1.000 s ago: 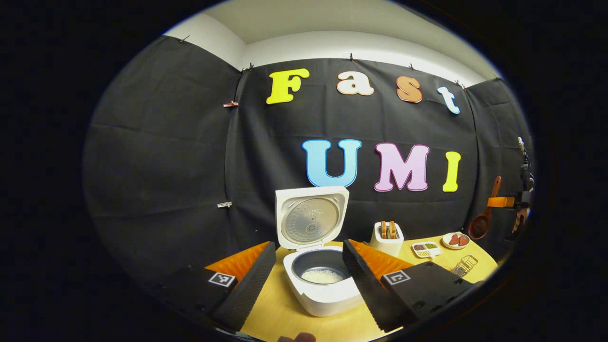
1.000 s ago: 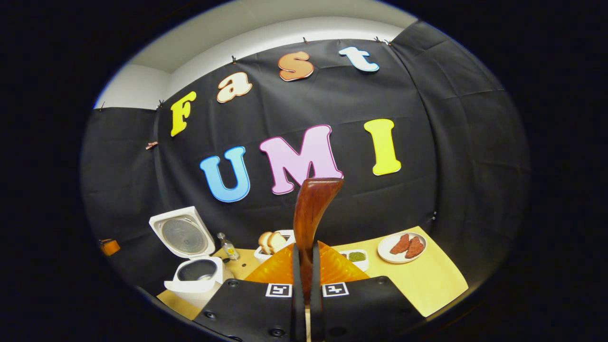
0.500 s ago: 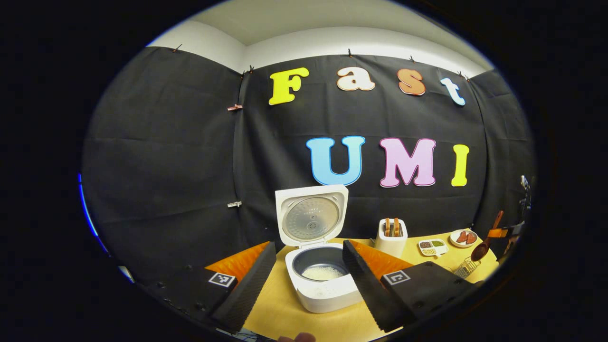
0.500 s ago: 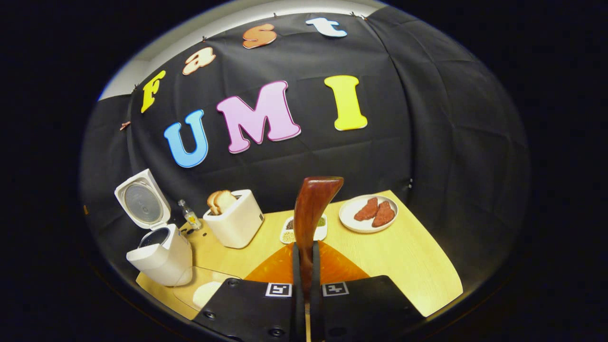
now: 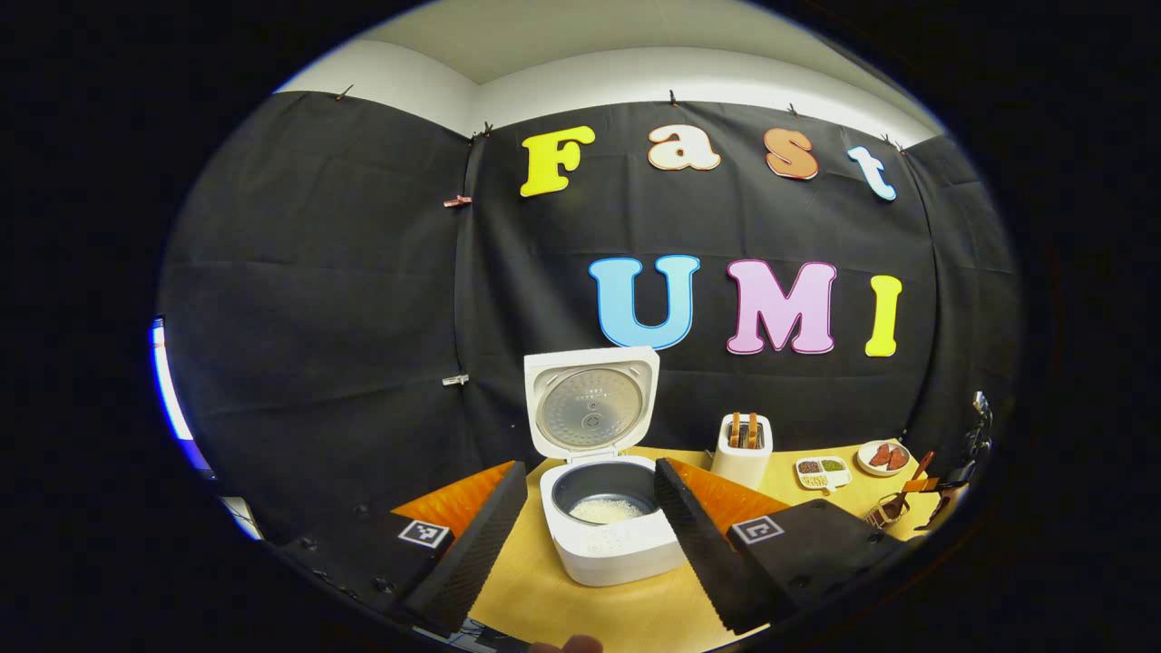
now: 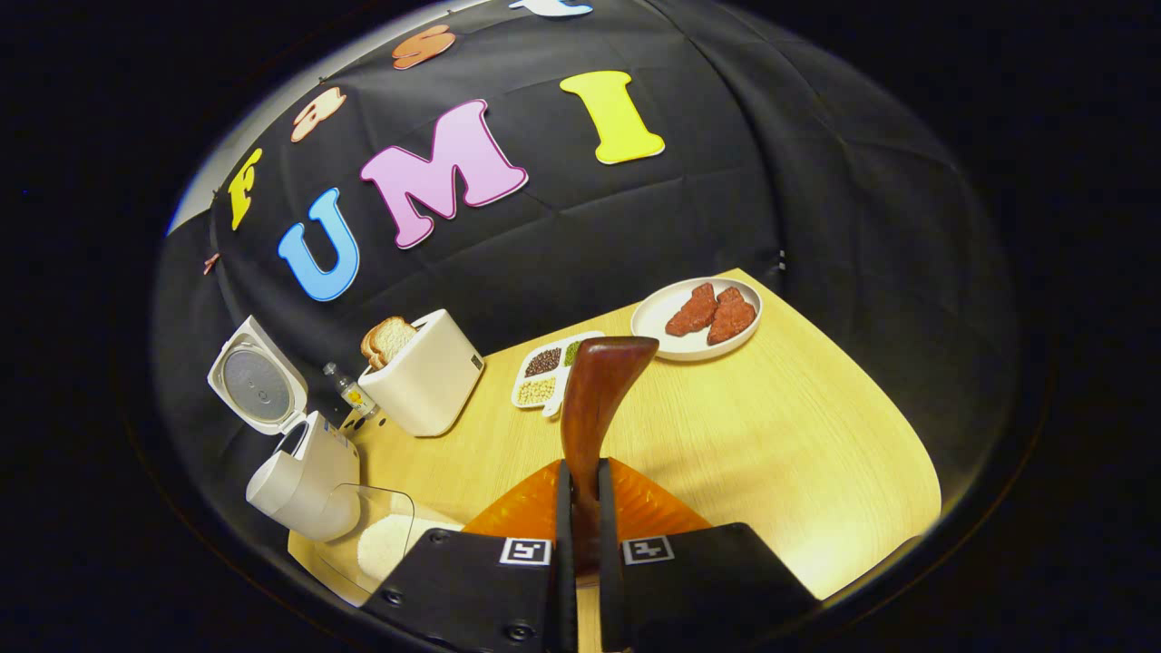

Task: Close the left gripper, press the button to open the rice cooker; take a wooden spoon from the chopstick holder with the right hand, scoop a spoonful of rice and pour it into the rice cooker, then put the wooden spoon back into the chopstick holder.

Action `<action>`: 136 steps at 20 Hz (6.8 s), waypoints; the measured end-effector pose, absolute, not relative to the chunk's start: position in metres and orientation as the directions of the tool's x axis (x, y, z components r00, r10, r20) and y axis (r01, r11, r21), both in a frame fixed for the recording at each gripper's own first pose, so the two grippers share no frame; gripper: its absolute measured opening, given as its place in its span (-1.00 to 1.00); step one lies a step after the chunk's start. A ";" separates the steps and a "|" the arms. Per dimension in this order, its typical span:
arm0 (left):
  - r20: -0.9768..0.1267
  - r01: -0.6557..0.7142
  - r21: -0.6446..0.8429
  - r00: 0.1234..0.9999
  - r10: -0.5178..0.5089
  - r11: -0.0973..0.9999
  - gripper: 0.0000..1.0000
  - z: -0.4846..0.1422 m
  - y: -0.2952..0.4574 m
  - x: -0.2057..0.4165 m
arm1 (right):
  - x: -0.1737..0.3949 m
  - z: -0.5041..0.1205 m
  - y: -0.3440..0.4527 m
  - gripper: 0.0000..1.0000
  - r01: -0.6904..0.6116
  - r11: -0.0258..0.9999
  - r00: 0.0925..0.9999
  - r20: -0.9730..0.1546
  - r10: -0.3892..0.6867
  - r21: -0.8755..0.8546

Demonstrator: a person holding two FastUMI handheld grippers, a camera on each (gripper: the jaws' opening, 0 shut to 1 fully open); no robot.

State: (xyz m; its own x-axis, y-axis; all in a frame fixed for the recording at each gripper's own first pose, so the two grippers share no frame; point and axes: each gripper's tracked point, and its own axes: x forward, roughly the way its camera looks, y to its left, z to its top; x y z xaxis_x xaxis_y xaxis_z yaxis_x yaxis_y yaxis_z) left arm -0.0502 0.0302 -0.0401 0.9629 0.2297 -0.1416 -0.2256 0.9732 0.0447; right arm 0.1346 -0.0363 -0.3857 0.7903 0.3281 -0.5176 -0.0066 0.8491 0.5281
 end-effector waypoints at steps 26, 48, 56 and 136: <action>-0.037 -0.038 -0.018 0.999 0.038 0.999 0.94 0.002 0.061 0.030 | 0.032 -0.215 -0.042 0.97 0.009 0.904 0.891 -0.414 0.187 0.427; 0.045 -0.069 -0.011 0.997 0.069 0.998 0.94 0.037 0.110 0.267 | 0.025 -0.104 0.026 0.97 -0.069 0.945 0.945 -0.282 0.165 0.321; -0.062 -0.123 0.015 0.990 0.124 0.992 0.92 -0.005 0.124 0.358 | 0.004 -0.109 0.016 0.97 0.021 0.955 0.947 -0.312 0.077 0.297; -0.216 -0.051 -0.039 0.976 0.041 0.998 0.93 -0.117 0.011 0.096 | 0.009 -0.120 0.017 0.96 -0.235 0.884 0.888 -0.281 0.364 0.403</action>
